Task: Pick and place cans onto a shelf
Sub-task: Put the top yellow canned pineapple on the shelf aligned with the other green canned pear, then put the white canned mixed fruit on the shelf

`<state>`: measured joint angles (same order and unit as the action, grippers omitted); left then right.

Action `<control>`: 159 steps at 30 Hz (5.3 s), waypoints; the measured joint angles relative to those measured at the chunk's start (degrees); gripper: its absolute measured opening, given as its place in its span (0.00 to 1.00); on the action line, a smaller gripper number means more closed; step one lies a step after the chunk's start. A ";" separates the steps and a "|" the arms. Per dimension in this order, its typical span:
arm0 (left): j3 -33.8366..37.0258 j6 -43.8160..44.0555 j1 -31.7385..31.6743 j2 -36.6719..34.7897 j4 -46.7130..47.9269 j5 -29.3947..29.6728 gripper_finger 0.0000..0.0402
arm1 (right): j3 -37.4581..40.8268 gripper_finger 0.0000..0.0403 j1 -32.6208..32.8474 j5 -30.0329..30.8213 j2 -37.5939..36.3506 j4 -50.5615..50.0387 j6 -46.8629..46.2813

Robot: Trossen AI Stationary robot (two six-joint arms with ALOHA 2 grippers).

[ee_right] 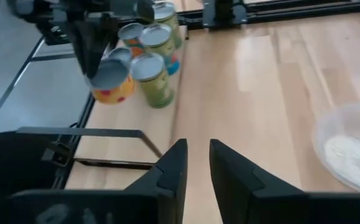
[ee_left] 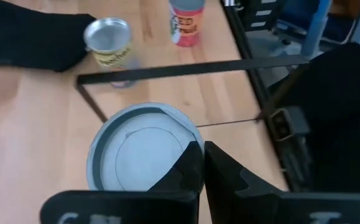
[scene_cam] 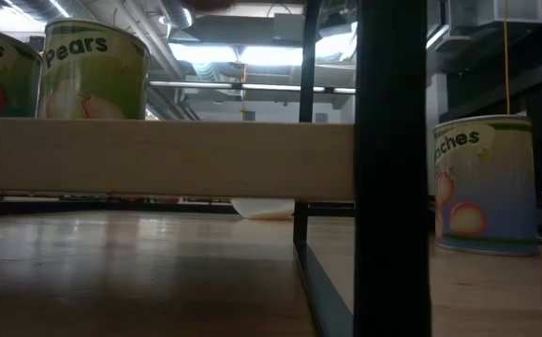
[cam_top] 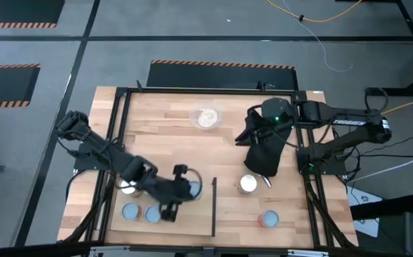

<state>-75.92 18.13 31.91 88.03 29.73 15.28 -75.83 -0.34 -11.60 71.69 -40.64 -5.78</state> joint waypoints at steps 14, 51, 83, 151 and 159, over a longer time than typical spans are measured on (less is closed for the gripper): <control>-0.20 16.24 15.93 1.44 -0.20 12.27 0.00 | 4.28 0.18 9.09 0.01 0.73 6.00 -3.16; -0.03 19.04 18.72 17.40 1.22 12.59 0.01 | 4.98 0.18 11.10 0.09 0.93 7.38 -3.21; 0.00 18.84 17.91 18.09 2.42 10.20 0.18 | 4.98 0.18 11.74 0.07 0.95 7.43 -3.23; -0.04 11.19 15.88 13.42 -2.39 18.74 0.16 | 5.01 0.18 54.21 13.02 22.28 -18.30 -88.60; -0.04 11.19 15.88 13.44 -2.39 18.74 0.16 | 5.01 0.18 54.18 15.58 22.32 -18.43 -88.59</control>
<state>-75.96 29.32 47.79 101.47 27.33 34.02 -70.83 53.84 3.99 94.02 -59.07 -94.37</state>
